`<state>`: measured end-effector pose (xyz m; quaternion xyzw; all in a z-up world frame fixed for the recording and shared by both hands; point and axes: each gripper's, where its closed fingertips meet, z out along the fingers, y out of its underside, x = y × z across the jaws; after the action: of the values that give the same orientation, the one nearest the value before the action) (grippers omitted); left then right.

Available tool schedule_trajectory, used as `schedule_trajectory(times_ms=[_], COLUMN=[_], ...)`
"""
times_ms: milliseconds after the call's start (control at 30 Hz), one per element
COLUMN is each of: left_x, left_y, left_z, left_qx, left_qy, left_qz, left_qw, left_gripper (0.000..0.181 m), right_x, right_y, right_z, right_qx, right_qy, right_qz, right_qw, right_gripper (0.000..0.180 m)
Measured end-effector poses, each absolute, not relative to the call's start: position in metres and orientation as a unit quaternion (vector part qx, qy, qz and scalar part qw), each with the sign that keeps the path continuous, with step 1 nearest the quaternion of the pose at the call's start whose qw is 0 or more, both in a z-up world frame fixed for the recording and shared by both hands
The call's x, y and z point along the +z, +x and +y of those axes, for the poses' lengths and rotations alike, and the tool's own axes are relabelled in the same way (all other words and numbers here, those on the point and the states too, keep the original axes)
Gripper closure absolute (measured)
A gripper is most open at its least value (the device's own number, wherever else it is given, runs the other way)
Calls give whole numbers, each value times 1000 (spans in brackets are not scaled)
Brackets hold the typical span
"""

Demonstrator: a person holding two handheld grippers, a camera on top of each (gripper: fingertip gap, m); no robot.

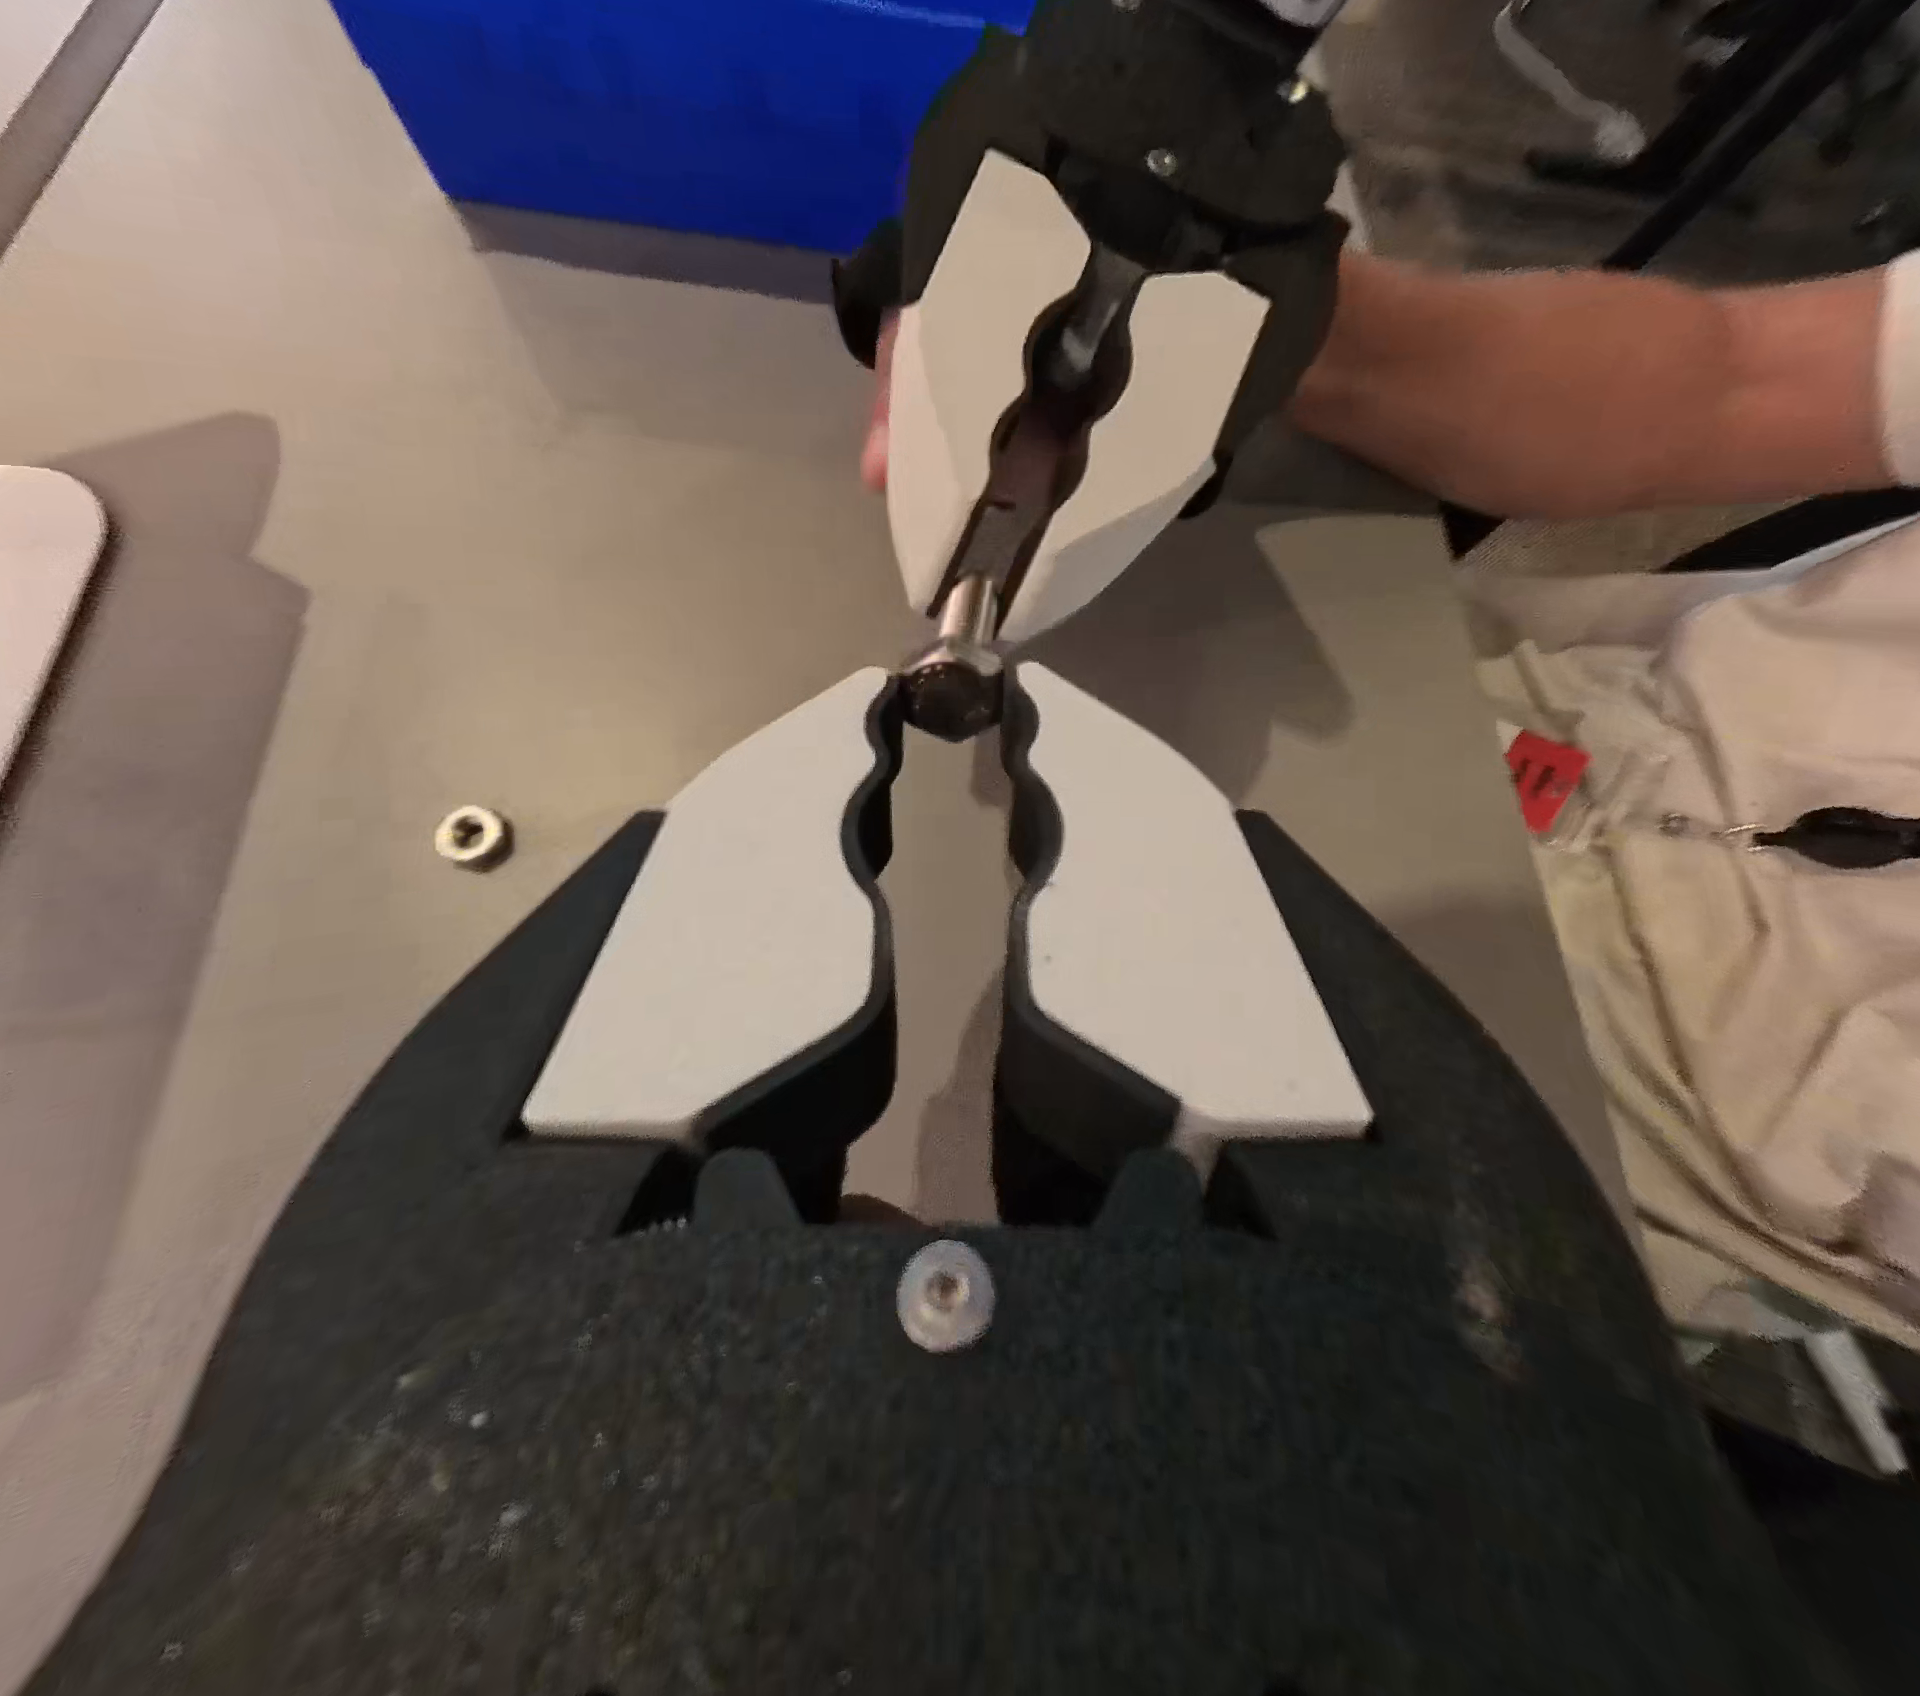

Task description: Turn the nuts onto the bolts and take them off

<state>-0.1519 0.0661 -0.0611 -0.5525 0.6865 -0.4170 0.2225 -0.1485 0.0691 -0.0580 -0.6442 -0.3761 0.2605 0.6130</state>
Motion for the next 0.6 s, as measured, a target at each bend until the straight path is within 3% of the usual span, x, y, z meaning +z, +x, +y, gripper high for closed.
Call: schedule_trajectory(times_ms=[233,367,467,600], left_x=[-54,-48,-45,-63], left_y=[-155,-154,-162,-194], left_z=[59,70,98,150], left_qx=[-523,-536,-482,-293], left_qy=[-534,-543,-578,-664], left_qz=[616,560,498,387], left_qw=[248,324,430,568], left_gripper=[163,163,163,163], right_x=[-49,-43,-51,-91], right_y=[-153,-142,-122,-92], right_z=[63,67,83,104], right_qx=[313,326,310,199], right_qy=[-624,-628,-682,-787], right_qz=[-363,-327,-274,-232], right_qw=[617,626,603,535], right_gripper=[170,166,153,144])
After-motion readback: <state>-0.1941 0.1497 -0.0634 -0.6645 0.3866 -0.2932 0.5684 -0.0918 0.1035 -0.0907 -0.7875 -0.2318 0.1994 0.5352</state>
